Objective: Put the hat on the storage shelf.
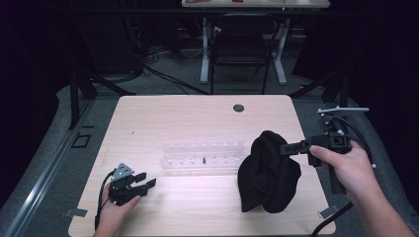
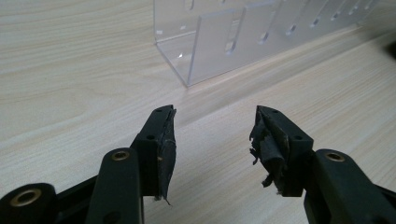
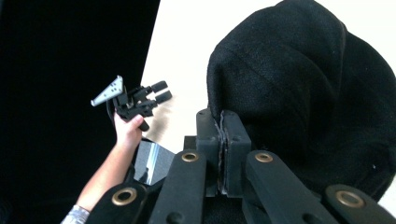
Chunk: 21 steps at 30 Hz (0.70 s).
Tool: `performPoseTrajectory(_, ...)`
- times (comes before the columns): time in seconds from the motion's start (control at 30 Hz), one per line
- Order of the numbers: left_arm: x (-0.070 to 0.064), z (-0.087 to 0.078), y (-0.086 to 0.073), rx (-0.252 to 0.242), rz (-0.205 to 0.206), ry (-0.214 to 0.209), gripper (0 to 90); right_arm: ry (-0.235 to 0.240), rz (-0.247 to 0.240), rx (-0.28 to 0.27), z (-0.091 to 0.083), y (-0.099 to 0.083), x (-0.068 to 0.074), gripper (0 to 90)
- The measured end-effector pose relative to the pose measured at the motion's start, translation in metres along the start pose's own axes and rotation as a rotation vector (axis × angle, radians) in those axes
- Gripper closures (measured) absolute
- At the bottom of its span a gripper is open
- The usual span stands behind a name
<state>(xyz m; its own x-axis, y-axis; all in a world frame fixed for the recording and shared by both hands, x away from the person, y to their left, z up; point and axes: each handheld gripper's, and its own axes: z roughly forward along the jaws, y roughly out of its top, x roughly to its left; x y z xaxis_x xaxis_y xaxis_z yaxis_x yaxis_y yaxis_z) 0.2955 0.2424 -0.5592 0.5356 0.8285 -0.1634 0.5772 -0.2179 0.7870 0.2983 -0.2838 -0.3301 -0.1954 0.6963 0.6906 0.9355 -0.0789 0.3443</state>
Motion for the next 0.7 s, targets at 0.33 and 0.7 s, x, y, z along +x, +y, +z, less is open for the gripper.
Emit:
performPoseTrajectory(0.33, 0.000, 0.000, 0.000, -0.002, 0.000, 0.000, 48.9, 0.047, -0.002, -0.046, -0.010, 0.013, 0.012, 88.4)
performPoseTrajectory(0.7, 0.000, 0.000, 0.000, -0.002, 0.003, -0.001, 48.9, 0.073, -0.031, -0.059, -0.009, 0.028, 0.034, 88.3)
